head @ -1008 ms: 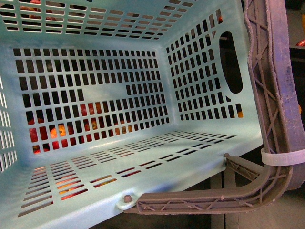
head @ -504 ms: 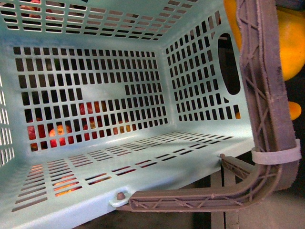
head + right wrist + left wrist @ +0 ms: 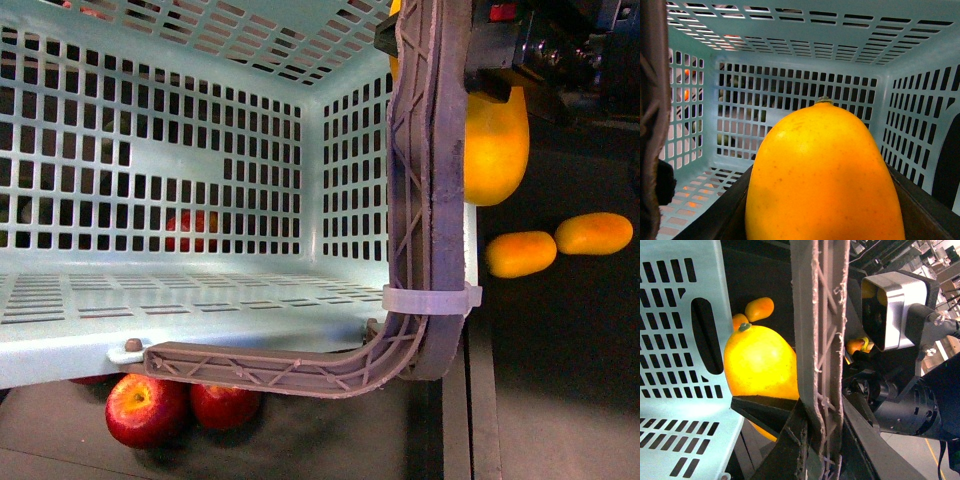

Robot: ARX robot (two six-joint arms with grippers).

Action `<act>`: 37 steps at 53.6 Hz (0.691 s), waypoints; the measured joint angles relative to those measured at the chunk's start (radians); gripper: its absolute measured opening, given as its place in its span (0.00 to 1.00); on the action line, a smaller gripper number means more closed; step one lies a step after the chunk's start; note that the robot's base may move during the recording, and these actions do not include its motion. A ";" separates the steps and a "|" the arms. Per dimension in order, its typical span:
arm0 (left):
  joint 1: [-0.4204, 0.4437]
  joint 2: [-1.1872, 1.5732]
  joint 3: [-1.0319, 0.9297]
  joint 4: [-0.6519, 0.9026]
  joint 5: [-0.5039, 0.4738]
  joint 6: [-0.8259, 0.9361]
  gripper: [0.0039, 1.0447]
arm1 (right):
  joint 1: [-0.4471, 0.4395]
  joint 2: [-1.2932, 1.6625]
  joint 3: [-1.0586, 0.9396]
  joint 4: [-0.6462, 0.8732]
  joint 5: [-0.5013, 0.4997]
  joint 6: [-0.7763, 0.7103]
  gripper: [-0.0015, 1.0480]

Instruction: Pick mango and avocado into basket

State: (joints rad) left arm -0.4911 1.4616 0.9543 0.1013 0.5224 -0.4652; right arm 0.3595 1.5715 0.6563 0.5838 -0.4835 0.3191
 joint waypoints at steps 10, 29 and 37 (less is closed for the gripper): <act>0.005 -0.004 0.000 0.000 0.000 0.005 0.13 | 0.000 0.005 0.000 0.017 0.031 0.011 0.85; -0.007 -0.005 0.001 0.002 0.027 -0.019 0.13 | -0.120 -0.066 -0.001 0.031 0.118 0.006 0.93; -0.020 -0.005 0.001 0.002 0.055 -0.031 0.13 | -0.249 -0.127 -0.010 0.062 0.325 -0.049 0.93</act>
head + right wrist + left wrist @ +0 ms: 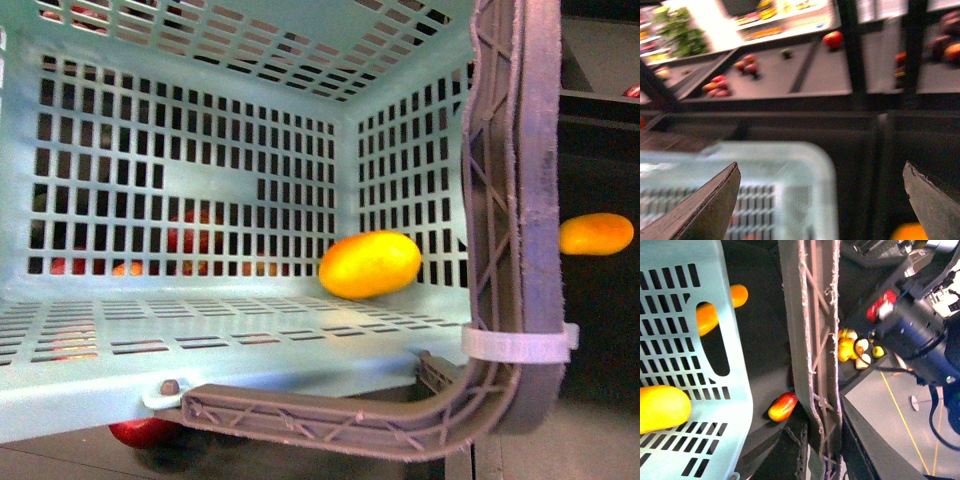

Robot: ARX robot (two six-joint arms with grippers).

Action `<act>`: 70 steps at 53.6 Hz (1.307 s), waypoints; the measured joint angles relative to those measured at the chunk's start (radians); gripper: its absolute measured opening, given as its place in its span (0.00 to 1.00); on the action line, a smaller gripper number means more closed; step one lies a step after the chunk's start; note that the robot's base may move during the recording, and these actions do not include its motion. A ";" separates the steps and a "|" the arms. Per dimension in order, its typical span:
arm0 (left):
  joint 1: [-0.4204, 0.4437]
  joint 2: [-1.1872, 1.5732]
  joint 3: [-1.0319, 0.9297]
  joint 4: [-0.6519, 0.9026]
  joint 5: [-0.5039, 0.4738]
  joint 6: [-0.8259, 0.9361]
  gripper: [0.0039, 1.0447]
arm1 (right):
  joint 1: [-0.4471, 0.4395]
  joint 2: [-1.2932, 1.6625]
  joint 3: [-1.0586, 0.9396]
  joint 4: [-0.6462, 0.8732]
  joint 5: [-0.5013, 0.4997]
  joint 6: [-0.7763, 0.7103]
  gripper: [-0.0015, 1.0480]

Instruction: Pick mango and avocado into basket

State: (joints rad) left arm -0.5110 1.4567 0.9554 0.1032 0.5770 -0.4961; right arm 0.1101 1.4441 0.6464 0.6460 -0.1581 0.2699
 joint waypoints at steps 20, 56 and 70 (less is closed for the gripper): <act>-0.003 0.000 0.000 0.000 0.000 -0.013 0.13 | -0.244 -0.249 -0.233 0.047 0.319 -0.075 0.93; -0.002 0.000 0.000 0.000 -0.002 -0.011 0.13 | -0.298 -0.385 -0.519 0.269 0.033 -0.176 0.70; -0.002 0.000 0.000 0.000 -0.003 -0.013 0.13 | -0.229 -0.560 -0.612 0.187 0.045 -0.259 0.23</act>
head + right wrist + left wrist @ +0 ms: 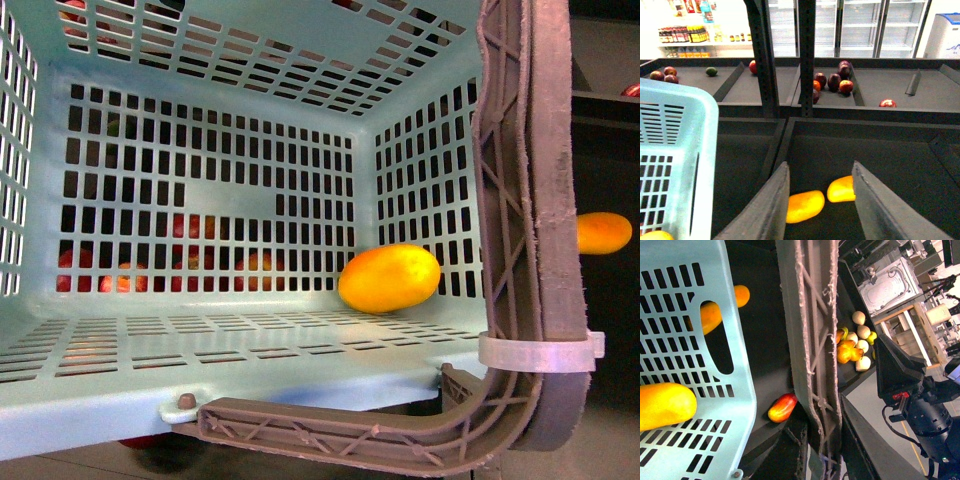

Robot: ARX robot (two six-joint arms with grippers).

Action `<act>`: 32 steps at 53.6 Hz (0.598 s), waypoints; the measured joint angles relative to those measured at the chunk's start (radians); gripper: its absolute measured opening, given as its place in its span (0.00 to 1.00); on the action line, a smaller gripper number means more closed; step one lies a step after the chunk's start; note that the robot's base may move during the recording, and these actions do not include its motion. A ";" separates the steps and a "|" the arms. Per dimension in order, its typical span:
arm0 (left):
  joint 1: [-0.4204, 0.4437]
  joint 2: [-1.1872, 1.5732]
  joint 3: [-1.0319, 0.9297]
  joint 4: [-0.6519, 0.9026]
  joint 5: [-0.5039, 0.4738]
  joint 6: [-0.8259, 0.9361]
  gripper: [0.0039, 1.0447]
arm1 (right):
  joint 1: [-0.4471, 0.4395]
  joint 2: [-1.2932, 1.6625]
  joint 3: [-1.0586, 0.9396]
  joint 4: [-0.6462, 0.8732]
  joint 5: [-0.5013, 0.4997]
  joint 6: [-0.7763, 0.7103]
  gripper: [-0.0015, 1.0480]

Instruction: Pick mango and avocado into basket

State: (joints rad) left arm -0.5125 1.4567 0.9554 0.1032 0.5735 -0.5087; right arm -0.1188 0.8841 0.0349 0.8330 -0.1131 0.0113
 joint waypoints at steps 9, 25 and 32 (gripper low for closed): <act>-0.002 0.000 0.000 0.000 0.003 0.001 0.13 | 0.088 -0.158 -0.023 -0.135 0.104 -0.008 0.02; -0.001 0.000 0.000 0.000 0.001 0.002 0.13 | 0.115 -0.371 -0.029 -0.326 0.109 -0.009 0.02; -0.001 0.000 0.000 0.000 0.002 0.002 0.13 | 0.115 -0.450 -0.029 -0.400 0.109 -0.009 0.02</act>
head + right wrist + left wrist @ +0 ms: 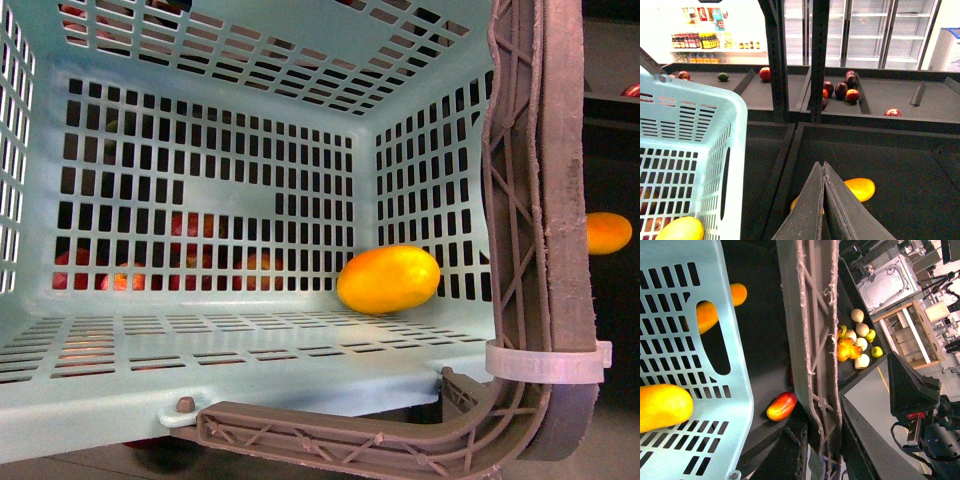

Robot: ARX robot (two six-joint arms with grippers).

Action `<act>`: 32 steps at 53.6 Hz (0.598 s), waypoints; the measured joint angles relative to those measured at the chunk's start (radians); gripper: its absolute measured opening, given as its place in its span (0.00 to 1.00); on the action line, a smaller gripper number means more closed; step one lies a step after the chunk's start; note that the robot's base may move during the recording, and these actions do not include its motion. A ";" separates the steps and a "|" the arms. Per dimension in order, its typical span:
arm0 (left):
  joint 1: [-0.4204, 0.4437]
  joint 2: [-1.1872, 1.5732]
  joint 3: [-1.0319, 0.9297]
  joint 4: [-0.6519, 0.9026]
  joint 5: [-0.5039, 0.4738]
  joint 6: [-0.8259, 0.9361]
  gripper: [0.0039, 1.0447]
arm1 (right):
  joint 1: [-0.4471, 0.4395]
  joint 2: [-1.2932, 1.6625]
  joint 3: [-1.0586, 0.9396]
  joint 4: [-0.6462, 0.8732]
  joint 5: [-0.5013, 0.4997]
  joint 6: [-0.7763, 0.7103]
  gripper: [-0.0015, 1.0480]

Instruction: Pick mango and avocado into basket

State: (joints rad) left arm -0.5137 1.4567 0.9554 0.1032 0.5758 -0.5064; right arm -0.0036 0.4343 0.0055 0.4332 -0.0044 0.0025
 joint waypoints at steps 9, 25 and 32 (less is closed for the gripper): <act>0.000 0.000 0.000 0.000 0.000 0.000 0.13 | 0.000 -0.088 0.000 -0.084 0.000 -0.001 0.02; 0.000 0.000 0.000 0.000 -0.001 0.000 0.13 | 0.000 -0.186 0.000 -0.180 -0.005 -0.006 0.02; 0.000 0.000 0.000 0.000 0.000 0.000 0.13 | 0.000 -0.225 0.000 -0.219 -0.006 -0.007 0.02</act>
State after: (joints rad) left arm -0.5137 1.4567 0.9554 0.1032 0.5758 -0.5064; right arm -0.0036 0.2092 0.0051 0.2138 -0.0101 -0.0044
